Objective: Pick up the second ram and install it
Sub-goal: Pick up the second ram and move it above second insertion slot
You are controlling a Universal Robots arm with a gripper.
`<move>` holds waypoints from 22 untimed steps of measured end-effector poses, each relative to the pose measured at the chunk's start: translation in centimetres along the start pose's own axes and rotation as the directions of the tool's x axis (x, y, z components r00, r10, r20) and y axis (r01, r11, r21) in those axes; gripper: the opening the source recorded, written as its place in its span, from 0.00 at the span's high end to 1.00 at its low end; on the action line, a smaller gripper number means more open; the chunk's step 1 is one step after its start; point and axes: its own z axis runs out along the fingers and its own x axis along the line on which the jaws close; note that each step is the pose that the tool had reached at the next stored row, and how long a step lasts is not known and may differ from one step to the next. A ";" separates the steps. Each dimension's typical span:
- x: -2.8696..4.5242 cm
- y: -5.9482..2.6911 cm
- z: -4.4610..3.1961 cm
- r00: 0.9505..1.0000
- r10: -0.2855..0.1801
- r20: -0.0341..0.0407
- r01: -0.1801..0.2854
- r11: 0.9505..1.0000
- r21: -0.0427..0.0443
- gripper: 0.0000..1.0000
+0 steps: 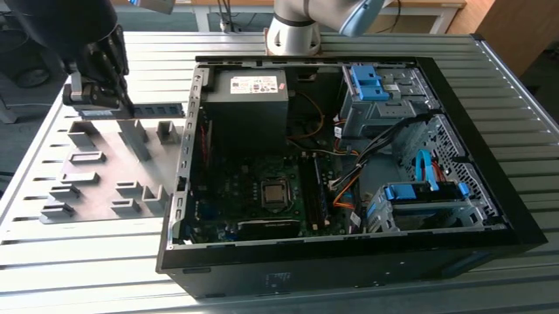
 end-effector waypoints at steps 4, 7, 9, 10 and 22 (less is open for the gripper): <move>0.00 -0.78 -0.01 1.000 0.000 0.000 0.000 1.000 0.000 0.86; 0.00 -1.43 -0.03 1.000 0.000 0.000 0.000 1.000 0.000 0.86; 0.00 -1.84 -0.03 1.000 0.000 0.000 0.000 1.000 0.000 0.86; 0.00 -2.00 -0.04 1.000 0.000 0.000 0.000 1.000 0.000 0.86; 0.01 -4.01 -0.02 1.000 0.000 0.000 0.000 1.000 0.000 0.86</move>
